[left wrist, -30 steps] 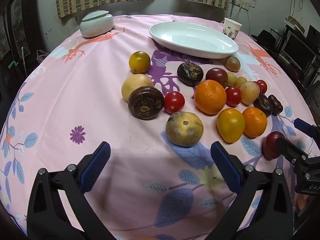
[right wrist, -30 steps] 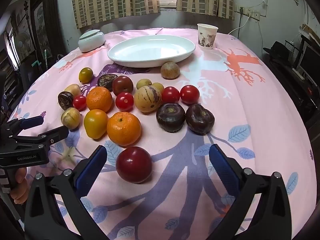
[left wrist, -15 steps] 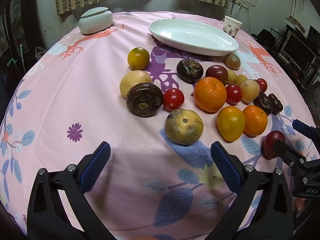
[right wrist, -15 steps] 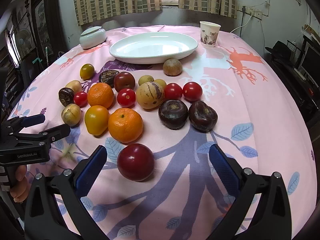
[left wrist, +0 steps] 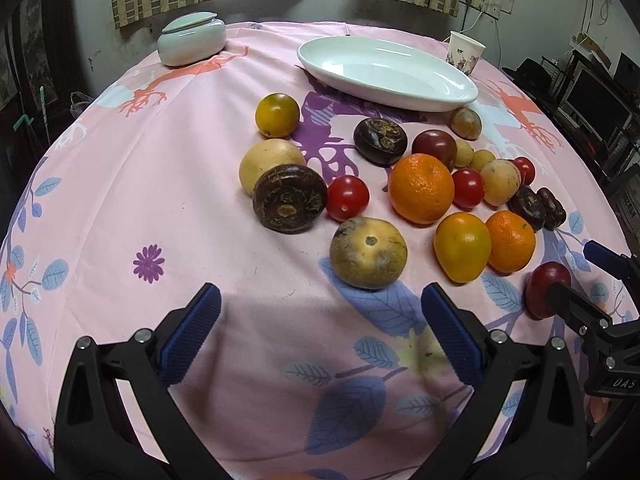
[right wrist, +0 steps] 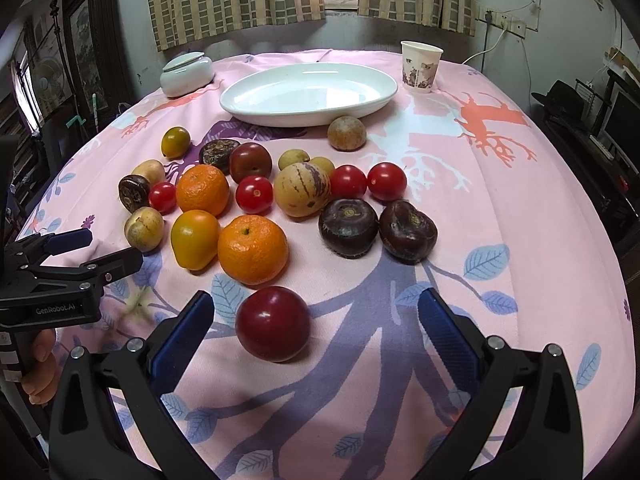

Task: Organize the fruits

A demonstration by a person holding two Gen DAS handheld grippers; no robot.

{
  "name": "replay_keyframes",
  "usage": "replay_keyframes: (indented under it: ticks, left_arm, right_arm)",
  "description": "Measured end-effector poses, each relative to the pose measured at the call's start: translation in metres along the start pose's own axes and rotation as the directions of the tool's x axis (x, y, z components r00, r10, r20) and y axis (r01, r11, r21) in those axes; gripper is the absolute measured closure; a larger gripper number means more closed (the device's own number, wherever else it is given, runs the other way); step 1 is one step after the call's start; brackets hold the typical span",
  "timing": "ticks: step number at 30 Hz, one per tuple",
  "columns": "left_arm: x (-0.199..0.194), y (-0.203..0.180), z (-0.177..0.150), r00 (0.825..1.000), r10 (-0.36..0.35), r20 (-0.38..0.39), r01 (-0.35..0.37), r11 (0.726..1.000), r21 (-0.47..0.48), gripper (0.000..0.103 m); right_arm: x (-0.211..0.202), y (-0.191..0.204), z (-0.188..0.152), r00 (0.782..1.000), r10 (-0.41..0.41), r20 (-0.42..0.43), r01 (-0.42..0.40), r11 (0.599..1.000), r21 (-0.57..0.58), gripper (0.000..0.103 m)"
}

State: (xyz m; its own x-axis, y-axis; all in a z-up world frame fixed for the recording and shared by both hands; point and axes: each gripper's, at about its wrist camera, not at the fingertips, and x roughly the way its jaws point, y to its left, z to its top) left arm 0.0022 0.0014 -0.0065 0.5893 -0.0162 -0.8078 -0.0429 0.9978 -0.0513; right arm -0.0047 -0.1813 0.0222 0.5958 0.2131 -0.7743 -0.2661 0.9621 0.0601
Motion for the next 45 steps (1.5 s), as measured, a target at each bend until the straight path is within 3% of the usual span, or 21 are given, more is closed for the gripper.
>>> replay_keyframes:
  ticks: [45]
  left_arm:
    - [-0.0027,0.0008,-0.0007,1.0,0.002,0.006,-0.002,1.0,-0.006,0.002]
  right_arm:
    - [-0.0014,0.0059,-0.0009,1.0,0.009,-0.002,-0.009,1.0,-0.012,0.001]
